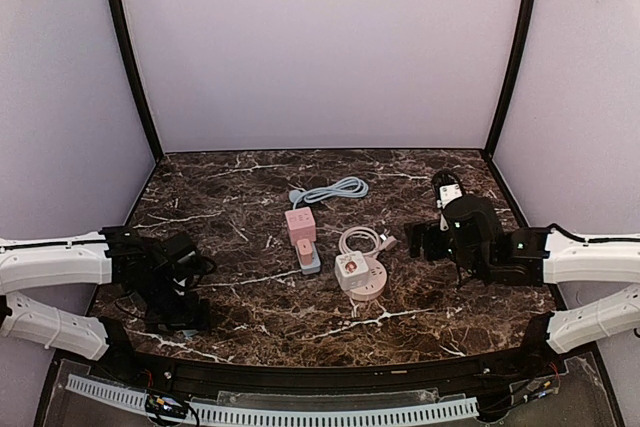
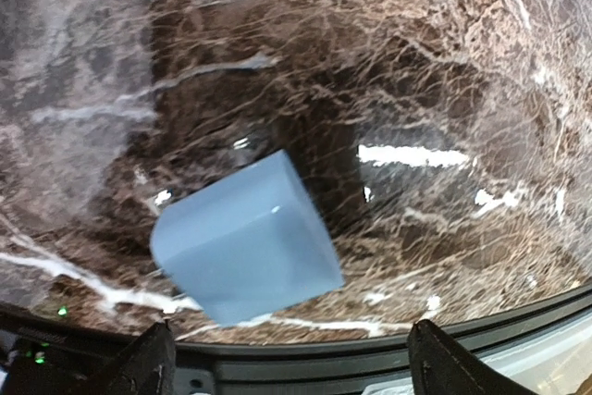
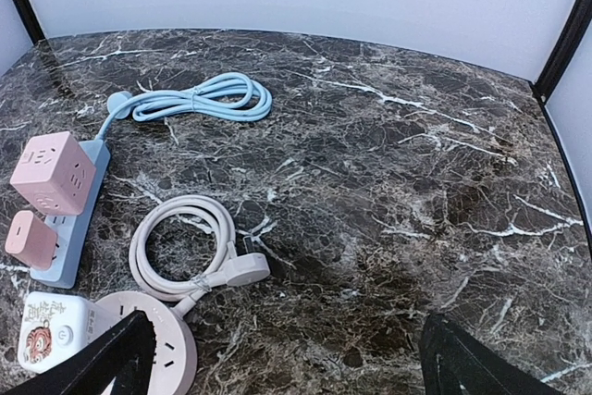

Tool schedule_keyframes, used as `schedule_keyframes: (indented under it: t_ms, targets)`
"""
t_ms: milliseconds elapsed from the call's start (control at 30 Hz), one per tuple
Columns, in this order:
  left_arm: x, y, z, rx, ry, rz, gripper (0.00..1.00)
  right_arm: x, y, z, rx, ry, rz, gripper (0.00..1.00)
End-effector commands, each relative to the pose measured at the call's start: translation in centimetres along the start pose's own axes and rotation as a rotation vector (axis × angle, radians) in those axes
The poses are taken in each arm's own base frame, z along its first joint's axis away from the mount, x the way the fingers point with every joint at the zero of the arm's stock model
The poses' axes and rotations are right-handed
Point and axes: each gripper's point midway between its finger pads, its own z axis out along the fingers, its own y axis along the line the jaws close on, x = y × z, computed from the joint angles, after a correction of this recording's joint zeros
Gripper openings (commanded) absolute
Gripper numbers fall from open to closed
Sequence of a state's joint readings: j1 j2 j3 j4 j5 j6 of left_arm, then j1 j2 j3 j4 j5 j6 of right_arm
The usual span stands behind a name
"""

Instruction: Insert the plug

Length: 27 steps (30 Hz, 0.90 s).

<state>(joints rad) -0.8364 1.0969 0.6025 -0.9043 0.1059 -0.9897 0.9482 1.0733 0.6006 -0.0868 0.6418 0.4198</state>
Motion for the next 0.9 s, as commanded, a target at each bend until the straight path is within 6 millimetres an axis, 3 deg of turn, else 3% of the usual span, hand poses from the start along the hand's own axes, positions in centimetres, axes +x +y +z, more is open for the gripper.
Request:
schedule_keyframes:
  t_ms: [0,133,333,533,867]
  targets:
    - [1.4,3.1,-1.3,-0.135,0.042,0.04,0.88,0.4,-0.8,0.3,0.04,0.005,-0.006,0.99]
    - [0.8,3.5,-0.8,-0.125,-0.011,0.011,0.86,0.5,-0.8,0.4,0.045,0.008,-0.01,0.99]
    - [-1.1,1.1,0.2,0.002,-0.109,-0.033,0.83,0.7,-1.0,0.3,0.048,0.007,-0.005,0.99]
    - [-2.6,0.0,0.6,-0.013,-0.14,-0.012,0.83,0.6,-1.3,0.0,0.049,0.003,0.003,0.99]
    - [-3.5,-0.9,1.5,-0.018,-0.149,0.029,0.69,0.8,-1.1,0.2,0.052,0.014,-0.006,0.99]
